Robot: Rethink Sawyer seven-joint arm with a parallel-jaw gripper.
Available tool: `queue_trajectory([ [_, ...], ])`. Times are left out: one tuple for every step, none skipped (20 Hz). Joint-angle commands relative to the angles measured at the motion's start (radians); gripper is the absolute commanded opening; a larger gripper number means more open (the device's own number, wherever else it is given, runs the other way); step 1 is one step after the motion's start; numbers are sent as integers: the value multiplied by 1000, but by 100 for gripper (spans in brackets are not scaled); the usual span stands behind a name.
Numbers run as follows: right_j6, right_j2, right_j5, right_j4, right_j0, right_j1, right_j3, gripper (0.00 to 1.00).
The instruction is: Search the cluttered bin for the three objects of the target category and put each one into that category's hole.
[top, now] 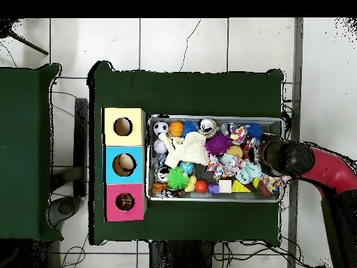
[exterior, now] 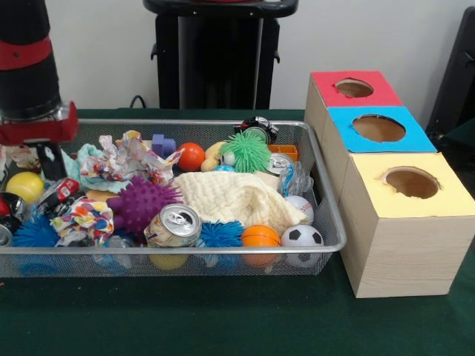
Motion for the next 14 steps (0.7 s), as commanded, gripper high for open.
queue_trajectory([
  [-372, 86, 98, -71, -93, -64, 43, 0],
  [-377, 93, 97, -78, -102, -52, 35, 0],
  [-380, 98, 98, -84, -110, -38, 27, 0],
  [-383, 102, 98, -90, -117, -18, 15, 0],
  [-385, 106, 97, -94, -125, -5, 10, 0],
  [-385, 110, 95, -97, -134, 3, 9, 0],
  [-386, 116, 90, -101, -144, 9, 11, 0],
  [-385, 122, 85, -105, -151, 15, 13, 0],
  [-381, 126, 76, -109, -160, 21, 18, 0],
  [-378, 131, 68, -112, -169, 26, 23, 0],
  [-371, 136, 54, -117, -180, 30, 33, 0],
  [-359, 139, 39, -122, -190, 32, 44, 0],
  [-347, 142, 23, -126, -201, 35, 57, 0],
  [-331, 144, 10, -130, -209, 37, 69, 0],
])
